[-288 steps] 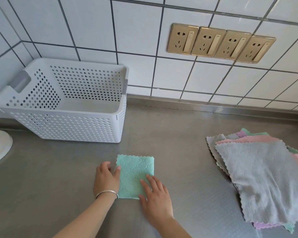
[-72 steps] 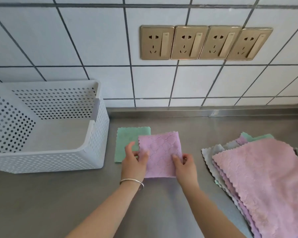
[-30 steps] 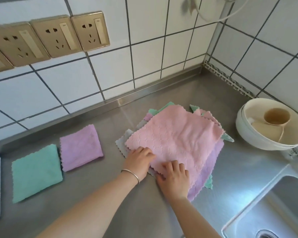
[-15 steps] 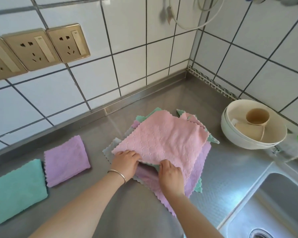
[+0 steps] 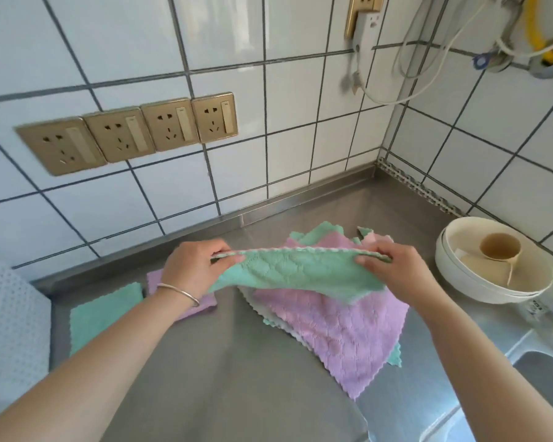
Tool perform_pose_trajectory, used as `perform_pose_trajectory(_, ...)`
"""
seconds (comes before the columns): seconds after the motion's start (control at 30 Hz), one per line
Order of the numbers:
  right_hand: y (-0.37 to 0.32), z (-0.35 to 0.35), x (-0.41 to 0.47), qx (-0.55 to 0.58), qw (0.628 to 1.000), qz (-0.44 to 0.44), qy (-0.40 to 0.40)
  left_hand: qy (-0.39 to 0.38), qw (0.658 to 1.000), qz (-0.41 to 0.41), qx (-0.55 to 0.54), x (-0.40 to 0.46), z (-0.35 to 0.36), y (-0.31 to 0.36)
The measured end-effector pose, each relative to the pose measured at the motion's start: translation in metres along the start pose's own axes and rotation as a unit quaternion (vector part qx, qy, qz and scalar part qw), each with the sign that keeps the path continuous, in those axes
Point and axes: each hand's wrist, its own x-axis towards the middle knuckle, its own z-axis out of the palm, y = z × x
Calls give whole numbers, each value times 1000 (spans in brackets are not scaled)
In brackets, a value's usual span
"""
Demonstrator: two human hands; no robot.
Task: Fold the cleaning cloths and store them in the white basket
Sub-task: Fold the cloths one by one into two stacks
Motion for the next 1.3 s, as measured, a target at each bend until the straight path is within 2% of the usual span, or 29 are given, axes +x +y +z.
perform_pose_trajectory(0.07,-22,1,-8,171,984,1,-52,-7,994,-37,-101,-24,-41,-4)
perform_pose_trajectory(0.17,-51,20,-13,379,911,4,-164,10,970,-70,-231,-67,-102,-20)
perform_pose_trajectory(0.27,-80,60,-15,421,881,16,-215,25,953,-126,-275,-103,-137,-50)
perform_pose_trajectory(0.47,-117,142,-27,332,913,65,-226,104,896,-271,-335,-155,-140,-122)
perform_pose_trajectory(0.57,-129,157,-33,312,923,36,-221,132,891,-262,-346,-174,-153,-133)
perform_pose_trajectory(0.67,-119,162,-33,326,916,9,-232,157,883,-239,-372,-198,-164,-127)
perform_pose_trajectory(0.73,-102,164,-36,316,912,1,-261,111,883,-236,-390,-222,-159,-126)
perform_pose_trajectory(0.83,-65,174,-51,294,894,42,-335,15,882,-265,-388,-262,-136,-136)
perform_pose_trajectory(0.93,-13,184,-79,230,880,109,-402,-91,859,-301,-404,-301,-94,-141)
perform_pose_trajectory(1.03,41,189,-105,164,866,198,-429,-178,825,-358,-398,-338,-46,-147)
perform_pose_trajectory(1.1,65,189,-118,129,854,234,-447,-212,806,-395,-387,-355,-26,-149)
perform_pose_trajectory(1.2,72,187,-126,59,853,248,-456,-236,801,-421,-355,-361,-11,-148)
perform_pose_trajectory(1.3,71,196,-119,25,882,222,-415,-215,816,-429,-323,-344,-10,-149)
